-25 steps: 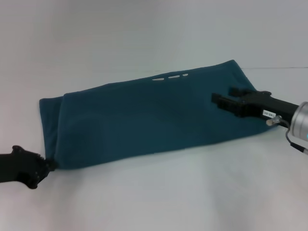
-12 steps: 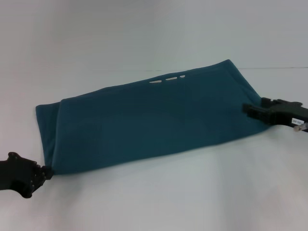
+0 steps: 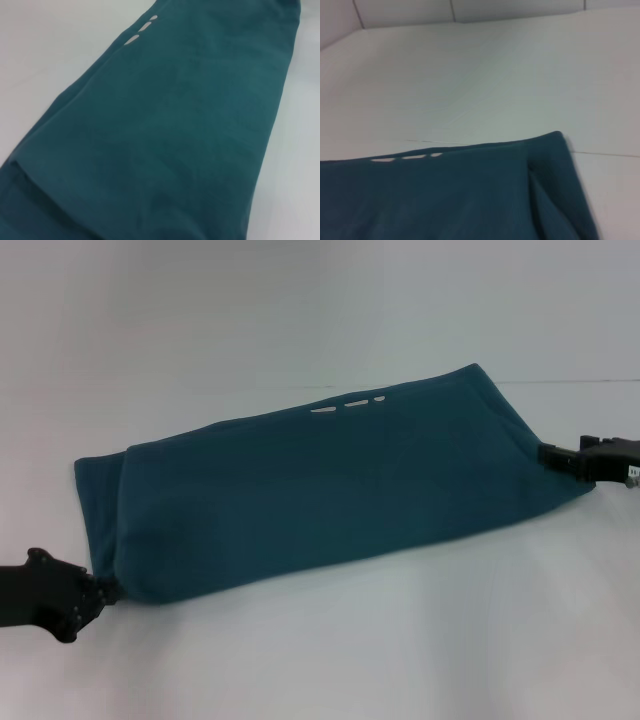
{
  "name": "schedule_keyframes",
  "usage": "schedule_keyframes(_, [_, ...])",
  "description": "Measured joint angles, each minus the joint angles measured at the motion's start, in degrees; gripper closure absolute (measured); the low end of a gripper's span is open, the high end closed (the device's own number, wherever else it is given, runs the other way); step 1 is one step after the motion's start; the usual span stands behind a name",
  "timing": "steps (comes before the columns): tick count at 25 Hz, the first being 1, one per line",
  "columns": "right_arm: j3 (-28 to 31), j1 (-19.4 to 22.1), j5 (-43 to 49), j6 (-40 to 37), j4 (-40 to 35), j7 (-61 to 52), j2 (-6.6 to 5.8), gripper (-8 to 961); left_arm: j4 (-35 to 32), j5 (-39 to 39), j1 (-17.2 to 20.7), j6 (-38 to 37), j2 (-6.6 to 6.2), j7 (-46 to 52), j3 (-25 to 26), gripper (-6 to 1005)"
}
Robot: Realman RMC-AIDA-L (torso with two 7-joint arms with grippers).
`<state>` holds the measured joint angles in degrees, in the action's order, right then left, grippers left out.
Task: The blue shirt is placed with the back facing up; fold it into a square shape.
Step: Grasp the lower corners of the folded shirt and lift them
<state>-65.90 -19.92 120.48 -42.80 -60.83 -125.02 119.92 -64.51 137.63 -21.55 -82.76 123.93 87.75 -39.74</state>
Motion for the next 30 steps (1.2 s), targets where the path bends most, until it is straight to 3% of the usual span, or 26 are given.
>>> schedule_keyframes(10, [7.87,-7.33,12.64,-5.08,2.90,-8.01,-1.00,278,1.37,-0.08,-1.63,0.32,0.00,0.28,-0.07,948])
schedule_keyframes(17, [11.80,-14.16,15.50,-9.70,12.80,-7.77,-5.13,282,2.11,-0.09,-1.78,0.72,-0.02,0.00,-0.08,948])
schedule_keyframes(25, [11.80,-16.33,16.18,-10.62,16.89,-7.92,-6.54,287,2.47,0.09,-2.02,0.87,-0.09,-0.13,-0.09,948])
schedule_keyframes(30, [11.88,-17.18,17.75,-10.03,18.42,-8.12,-6.72,290,3.04,0.33,-2.26,0.88,-0.10,-0.35,-0.33,948])
